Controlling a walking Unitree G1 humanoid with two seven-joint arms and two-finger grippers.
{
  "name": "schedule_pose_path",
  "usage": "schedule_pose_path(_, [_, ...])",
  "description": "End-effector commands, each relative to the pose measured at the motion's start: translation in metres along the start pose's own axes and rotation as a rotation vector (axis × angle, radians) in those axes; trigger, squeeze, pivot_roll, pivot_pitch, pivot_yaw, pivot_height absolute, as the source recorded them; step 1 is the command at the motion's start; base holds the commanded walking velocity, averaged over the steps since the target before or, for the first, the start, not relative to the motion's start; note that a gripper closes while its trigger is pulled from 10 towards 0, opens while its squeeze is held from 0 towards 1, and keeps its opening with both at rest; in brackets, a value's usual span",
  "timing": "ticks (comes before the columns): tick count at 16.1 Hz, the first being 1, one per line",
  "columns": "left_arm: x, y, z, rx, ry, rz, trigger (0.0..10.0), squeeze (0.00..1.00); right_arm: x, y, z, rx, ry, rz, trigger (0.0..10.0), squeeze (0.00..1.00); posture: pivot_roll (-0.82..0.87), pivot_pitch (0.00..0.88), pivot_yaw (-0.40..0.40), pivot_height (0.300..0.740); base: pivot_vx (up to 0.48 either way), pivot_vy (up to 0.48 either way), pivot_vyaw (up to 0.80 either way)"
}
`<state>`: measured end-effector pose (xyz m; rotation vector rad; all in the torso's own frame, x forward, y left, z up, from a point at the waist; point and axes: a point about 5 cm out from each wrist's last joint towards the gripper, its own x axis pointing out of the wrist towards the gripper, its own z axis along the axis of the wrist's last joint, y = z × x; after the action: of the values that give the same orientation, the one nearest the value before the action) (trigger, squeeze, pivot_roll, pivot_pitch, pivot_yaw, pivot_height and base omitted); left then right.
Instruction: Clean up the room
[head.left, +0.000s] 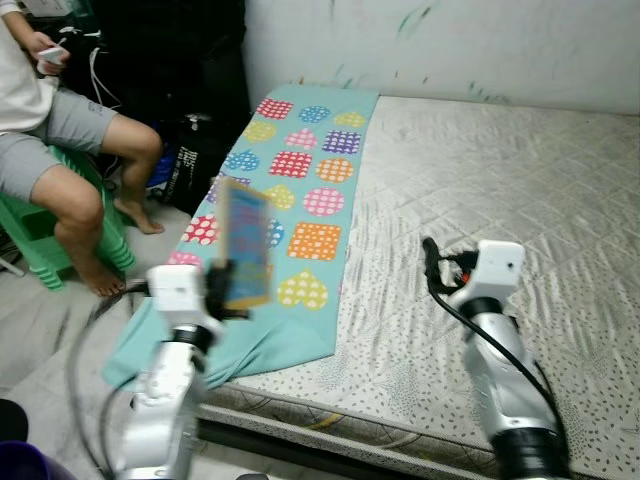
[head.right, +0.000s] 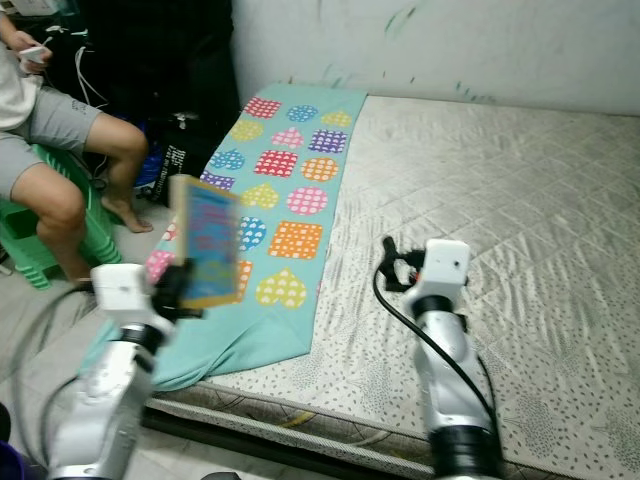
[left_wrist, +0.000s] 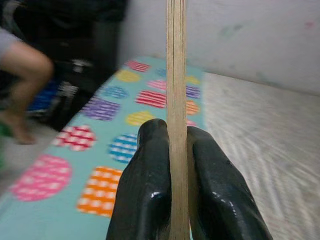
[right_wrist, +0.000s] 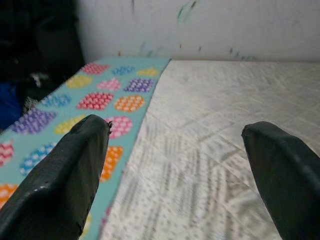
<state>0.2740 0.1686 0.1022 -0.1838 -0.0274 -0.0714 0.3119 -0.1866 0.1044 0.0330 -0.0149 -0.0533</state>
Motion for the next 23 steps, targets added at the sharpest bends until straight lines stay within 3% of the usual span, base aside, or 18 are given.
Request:
schedule_pose_path(1, [0.002,0.006,0.008,0.017,-0.047,0.03,10.0,0.0,-0.002,-0.006,0.001,-0.008,0.004,-0.016,10.0,0.0,0.06,0.012,0.046,0.74,0.0,0.0,-0.8])
schedule_pose_path(3, [0.001,0.007,0.007,0.027,-0.044,0.037,10.0,0.0,-0.003,-0.007,0.0,-0.011,0.01,-0.017,10.0,0.0,0.06,0.021,0.042,0.74,0.0,0.0,-0.8])
schedule_pose_path(6, [0.004,0.0,0.01,0.039,-0.07,0.038,10.0,0.0,-0.002,0.006,0.004,0.011,-0.006,0.03,10.0,0.0,0.05,0.027,0.039,0.74,0.0,0.0,-0.8])
schedule_pose_path(10, [0.009,-0.008,0.009,-0.007,-0.058,0.021,10.0,0.0,-0.001,0.011,0.006,0.024,-0.023,0.039,10.0,0.0,0.05,0.023,0.055,0.74,0.0,0.0,-0.72])
schedule_pose_path(23, [0.009,-0.006,0.007,-0.017,-0.05,0.025,10.0,0.0,0.002,0.015,0.005,0.032,-0.017,0.052,10.0,0.0,0.05,0.013,0.056,0.74,0.0,-0.238,-0.17])
